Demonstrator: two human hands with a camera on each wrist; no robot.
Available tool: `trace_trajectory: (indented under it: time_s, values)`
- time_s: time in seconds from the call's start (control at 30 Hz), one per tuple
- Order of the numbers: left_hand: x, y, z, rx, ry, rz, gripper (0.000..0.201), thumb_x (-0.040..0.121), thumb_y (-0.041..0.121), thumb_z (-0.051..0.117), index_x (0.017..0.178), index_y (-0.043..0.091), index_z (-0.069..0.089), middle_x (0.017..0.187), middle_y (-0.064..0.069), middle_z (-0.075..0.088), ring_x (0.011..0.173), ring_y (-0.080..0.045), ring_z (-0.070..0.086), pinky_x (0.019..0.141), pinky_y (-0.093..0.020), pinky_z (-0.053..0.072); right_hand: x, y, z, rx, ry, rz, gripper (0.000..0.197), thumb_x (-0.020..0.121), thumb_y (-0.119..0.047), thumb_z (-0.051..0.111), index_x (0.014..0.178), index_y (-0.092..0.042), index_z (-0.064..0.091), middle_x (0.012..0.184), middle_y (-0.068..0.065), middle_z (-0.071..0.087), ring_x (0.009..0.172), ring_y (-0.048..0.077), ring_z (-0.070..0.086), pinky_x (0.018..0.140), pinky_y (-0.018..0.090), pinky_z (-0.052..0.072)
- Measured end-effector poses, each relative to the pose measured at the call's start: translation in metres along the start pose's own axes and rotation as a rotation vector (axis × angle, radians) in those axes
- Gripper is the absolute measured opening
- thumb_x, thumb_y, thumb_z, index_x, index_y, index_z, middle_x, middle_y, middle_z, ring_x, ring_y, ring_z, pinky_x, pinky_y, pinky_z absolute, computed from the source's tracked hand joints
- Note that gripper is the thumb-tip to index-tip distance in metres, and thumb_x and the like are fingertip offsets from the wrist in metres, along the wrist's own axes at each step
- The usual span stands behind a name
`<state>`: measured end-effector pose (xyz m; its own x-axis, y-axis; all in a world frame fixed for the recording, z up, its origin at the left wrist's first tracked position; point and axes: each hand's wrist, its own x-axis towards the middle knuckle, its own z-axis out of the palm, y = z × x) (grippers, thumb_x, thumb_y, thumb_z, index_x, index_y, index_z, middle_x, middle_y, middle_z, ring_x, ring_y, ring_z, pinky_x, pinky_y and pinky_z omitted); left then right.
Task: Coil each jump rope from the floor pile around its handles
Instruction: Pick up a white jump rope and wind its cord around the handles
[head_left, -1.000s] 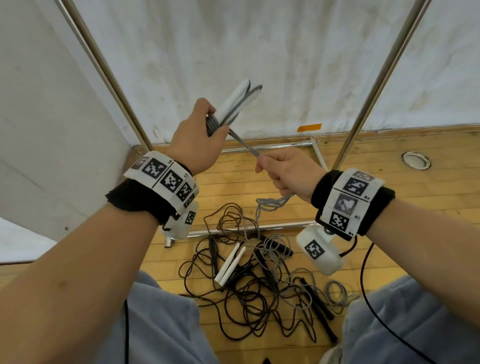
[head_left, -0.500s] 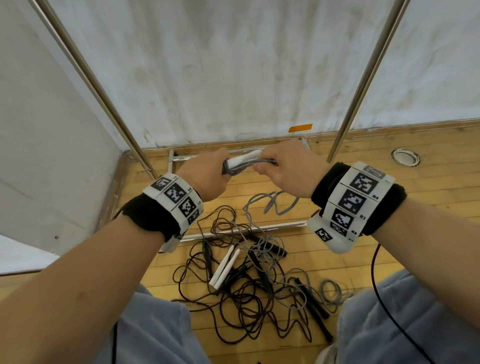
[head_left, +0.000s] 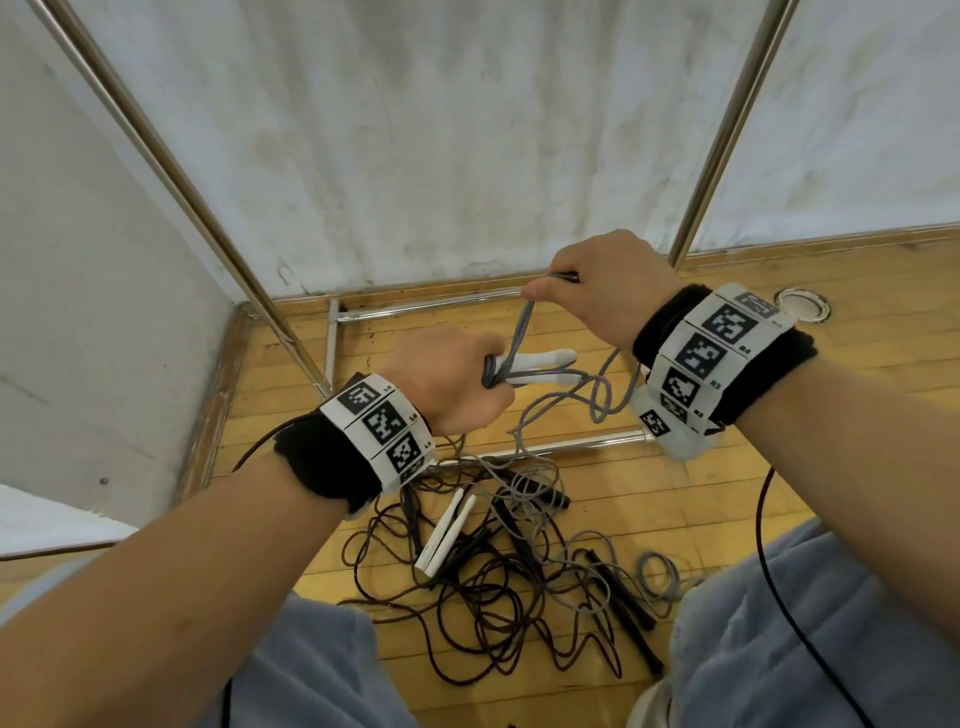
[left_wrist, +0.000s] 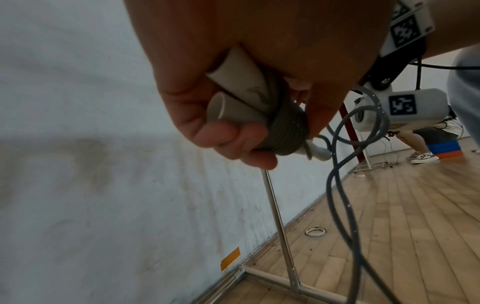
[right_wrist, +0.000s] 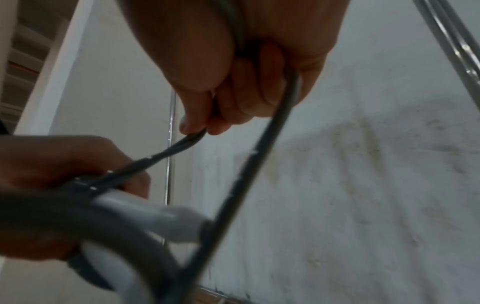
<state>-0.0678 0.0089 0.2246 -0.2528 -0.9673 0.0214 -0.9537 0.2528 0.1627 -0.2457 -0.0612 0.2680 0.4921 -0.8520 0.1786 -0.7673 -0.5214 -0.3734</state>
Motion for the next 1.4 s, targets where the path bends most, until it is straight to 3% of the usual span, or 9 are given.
trace_trajectory:
  time_s: [0.2, 0.3, 0.5, 0.7, 0.9, 1.0, 1.1, 1.23, 1.4]
  values:
    - [-0.009, -0.001, -0.016, -0.19, 0.051, 0.116, 0.017, 0.073, 0.044, 0.05, 0.074, 0.027, 0.054, 0.058, 0.004, 0.052, 0.056, -0.017, 0.05, 0.053, -0.032, 0.043, 0.005, 0.02, 0.001, 0.084, -0.119, 0.045, 0.06, 0.08, -0.062, 0.053, 0.066, -0.004, 0.054, 0.058, 0.005, 0.04, 0.053, 0.02, 0.039, 0.052, 0.03, 0.031]
    - [-0.011, -0.003, -0.023, -0.297, 0.126, 0.111, 0.014, 0.072, 0.041, 0.053, 0.074, 0.027, 0.055, 0.055, 0.005, 0.051, 0.054, -0.012, 0.049, 0.05, -0.026, 0.036, 0.005, 0.02, 0.004, 0.215, -0.118, 0.037, 0.047, 0.082, -0.054, 0.057, 0.059, -0.014, 0.051, 0.058, 0.001, 0.039, 0.053, 0.016, 0.037, 0.053, 0.03, 0.03]
    - [-0.012, 0.0, -0.035, -0.72, 0.255, -0.004, 0.023, 0.072, 0.031, 0.058, 0.086, 0.013, 0.061, 0.063, -0.003, 0.059, 0.053, -0.016, 0.051, 0.052, -0.033, 0.041, -0.003, 0.002, 0.019, 0.374, -0.115, 0.062, 0.037, 0.092, -0.012, 0.051, 0.064, -0.032, 0.041, 0.063, -0.014, 0.04, 0.056, 0.001, 0.036, 0.057, 0.012, 0.036]
    - [-0.007, -0.001, -0.046, -1.1, 0.371, -0.169, 0.015, 0.077, 0.023, 0.055, 0.076, 0.013, 0.044, 0.065, -0.014, 0.06, 0.04, -0.02, 0.048, 0.04, -0.025, 0.035, -0.01, -0.024, 0.035, 0.587, -0.176, 0.041, 0.045, 0.098, -0.042, 0.035, 0.06, -0.02, 0.047, 0.048, -0.011, 0.041, 0.043, 0.007, 0.034, 0.051, 0.024, 0.031]
    - [0.001, -0.008, -0.053, -1.175, 0.467, -0.272, 0.015, 0.08, 0.026, 0.053, 0.092, 0.027, 0.045, 0.07, -0.016, 0.059, 0.039, -0.024, 0.044, 0.041, -0.03, 0.033, -0.018, -0.04, 0.041, 0.519, -0.043, -0.006, 0.015, 0.099, -0.028, 0.041, 0.107, -0.02, 0.051, 0.071, -0.015, 0.047, 0.061, 0.0, 0.043, 0.05, 0.009, 0.033]
    - [0.0, -0.006, -0.052, -1.139, 0.435, -0.237, 0.01, 0.082, 0.026, 0.054, 0.087, 0.023, 0.046, 0.071, -0.018, 0.058, 0.039, -0.026, 0.046, 0.039, -0.03, 0.034, -0.018, -0.035, 0.042, 0.307, 0.0, -0.053, 0.012, 0.098, -0.025, 0.044, 0.091, -0.019, 0.052, 0.078, -0.001, 0.054, 0.073, 0.016, 0.049, 0.068, 0.022, 0.04]
    - [-0.002, 0.0, -0.045, -1.084, 0.357, -0.199, 0.011, 0.088, 0.021, 0.056, 0.084, 0.016, 0.047, 0.069, -0.013, 0.061, 0.041, -0.023, 0.05, 0.039, -0.027, 0.036, -0.014, -0.024, 0.045, -0.04, 0.033, -0.005, 0.02, 0.096, -0.024, 0.047, 0.101, -0.016, 0.064, 0.104, 0.008, 0.053, 0.099, 0.028, 0.047, 0.084, 0.037, 0.04]
    - [0.0, 0.009, -0.04, -1.094, 0.285, -0.209, 0.014, 0.089, 0.022, 0.056, 0.088, 0.01, 0.05, 0.072, -0.014, 0.062, 0.041, -0.021, 0.05, 0.04, -0.027, 0.037, -0.012, -0.029, 0.053, 0.192, -0.04, 0.12, 0.015, 0.093, -0.008, 0.047, 0.084, -0.017, 0.055, 0.102, 0.008, 0.057, 0.087, 0.024, 0.055, 0.079, 0.039, 0.049]
    - [0.001, 0.008, -0.045, -1.201, 0.293, -0.195, 0.018, 0.083, 0.025, 0.057, 0.082, 0.011, 0.047, 0.069, -0.017, 0.06, 0.038, -0.022, 0.048, 0.038, -0.026, 0.035, -0.013, -0.035, 0.052, 0.516, -0.185, 0.186, 0.016, 0.092, -0.025, 0.056, 0.083, -0.015, 0.065, 0.09, 0.007, 0.067, 0.085, 0.024, 0.06, 0.08, 0.038, 0.048]
